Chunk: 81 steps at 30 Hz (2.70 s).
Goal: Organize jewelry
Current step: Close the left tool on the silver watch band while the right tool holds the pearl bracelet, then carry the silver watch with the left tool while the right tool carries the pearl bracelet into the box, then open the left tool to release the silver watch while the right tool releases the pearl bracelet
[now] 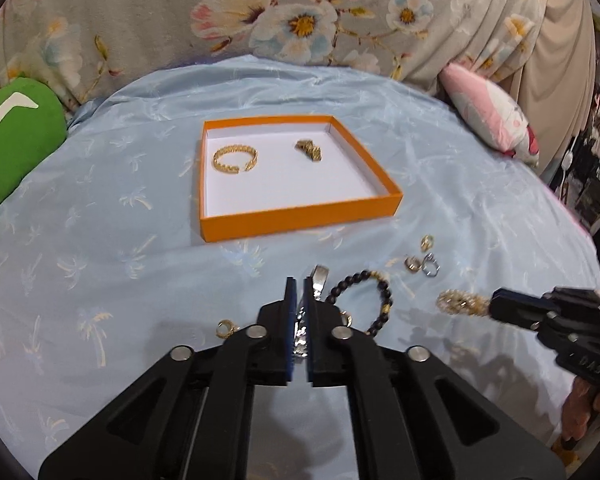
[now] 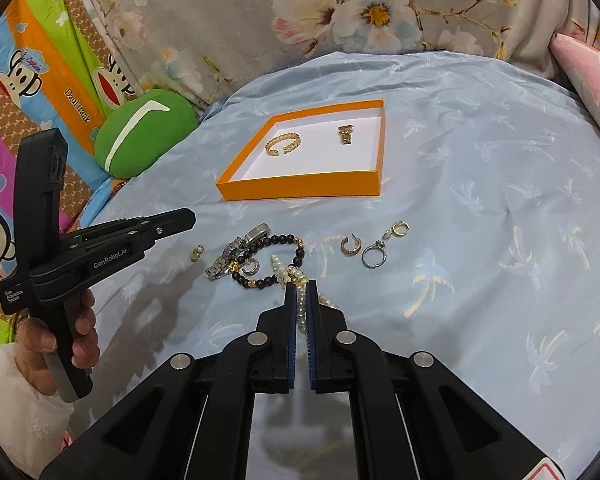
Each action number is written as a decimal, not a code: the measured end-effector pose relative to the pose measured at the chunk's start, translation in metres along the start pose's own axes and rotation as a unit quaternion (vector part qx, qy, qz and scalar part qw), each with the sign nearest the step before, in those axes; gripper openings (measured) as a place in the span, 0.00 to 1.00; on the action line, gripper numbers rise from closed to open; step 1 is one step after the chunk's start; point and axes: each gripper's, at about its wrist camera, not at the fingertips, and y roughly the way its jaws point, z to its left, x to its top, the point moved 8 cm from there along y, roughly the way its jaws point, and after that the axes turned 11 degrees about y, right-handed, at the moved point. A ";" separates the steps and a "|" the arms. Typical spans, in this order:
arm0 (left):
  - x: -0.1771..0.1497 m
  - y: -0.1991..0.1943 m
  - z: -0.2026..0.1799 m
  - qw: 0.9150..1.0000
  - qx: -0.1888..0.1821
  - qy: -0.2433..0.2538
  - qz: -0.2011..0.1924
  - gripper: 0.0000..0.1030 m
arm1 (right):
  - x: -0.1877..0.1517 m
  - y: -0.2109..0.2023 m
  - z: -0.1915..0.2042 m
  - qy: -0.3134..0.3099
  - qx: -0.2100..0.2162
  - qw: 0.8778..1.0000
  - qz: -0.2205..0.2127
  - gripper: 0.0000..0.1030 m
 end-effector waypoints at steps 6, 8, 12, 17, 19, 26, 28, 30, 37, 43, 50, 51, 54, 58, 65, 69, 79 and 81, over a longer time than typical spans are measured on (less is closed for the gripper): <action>-0.011 0.025 -0.012 0.999 0.003 0.027 0.025 0.39 | -0.004 0.003 0.001 0.002 0.000 1.000 0.007 0.04; -0.012 0.034 -0.014 0.999 0.000 0.019 0.031 0.38 | -0.004 0.003 0.001 0.001 -0.001 1.000 0.006 0.04; -0.017 0.045 -0.013 0.999 -0.008 0.002 0.042 0.37 | -0.004 0.003 0.001 0.003 -0.001 1.000 0.007 0.04; -0.018 0.045 -0.013 0.999 -0.019 -0.015 0.040 0.16 | -0.004 0.005 -0.001 0.006 -0.001 1.000 0.008 0.04; -0.018 0.044 -0.012 0.999 -0.028 -0.024 0.038 0.11 | -0.004 0.005 -0.002 0.006 0.000 1.000 0.009 0.04; -0.015 0.031 -0.012 0.999 -0.030 -0.035 0.024 0.09 | -0.003 0.003 -0.001 0.005 0.000 1.000 0.005 0.04; -0.014 0.029 -0.012 0.999 -0.029 -0.036 0.024 0.09 | -0.003 0.002 -0.001 0.006 -0.001 1.000 0.004 0.04; -0.015 0.028 -0.012 0.999 -0.025 -0.034 0.026 0.09 | -0.003 0.001 -0.001 0.007 0.000 1.000 0.003 0.04; -0.011 0.012 -0.012 0.999 -0.021 -0.045 0.009 0.09 | 0.002 -0.005 0.001 0.006 0.002 1.000 -0.005 0.04; 0.011 -0.009 -0.011 0.999 -0.021 -0.047 -0.016 0.09 | 0.023 -0.014 0.009 -0.001 0.006 1.000 -0.027 0.04; 0.059 -0.018 -0.002 0.999 0.000 -0.027 -0.046 0.09 | 0.080 -0.008 0.021 -0.024 0.002 0.997 -0.069 0.04; 0.068 -0.016 0.002 0.998 0.006 -0.026 -0.049 0.09 | 0.091 -0.003 0.022 -0.025 0.001 0.997 -0.073 0.04; 0.088 -0.008 0.016 0.998 0.018 -0.027 -0.056 0.09 | 0.116 0.011 0.025 -0.028 -0.003 0.996 -0.079 0.04; 0.107 0.011 0.037 0.997 0.031 -0.036 -0.058 0.09 | 0.138 0.038 0.024 -0.030 -0.011 0.997 -0.075 0.04; 0.117 0.056 0.060 0.997 0.038 -0.049 -0.040 0.09 | 0.151 0.095 0.017 -0.023 -0.024 0.998 -0.046 0.04; 0.112 0.078 0.064 0.997 0.036 -0.056 -0.028 0.09 | 0.151 0.119 0.011 -0.019 -0.031 0.999 -0.034 0.04; 0.091 0.116 0.071 0.997 0.033 -0.076 0.001 0.09 | 0.147 0.153 -0.005 -0.008 -0.042 0.999 -0.010 0.04; 0.089 0.118 0.073 0.996 0.040 -0.079 0.003 0.09 | 0.147 0.154 -0.006 -0.008 -0.041 0.999 -0.010 0.04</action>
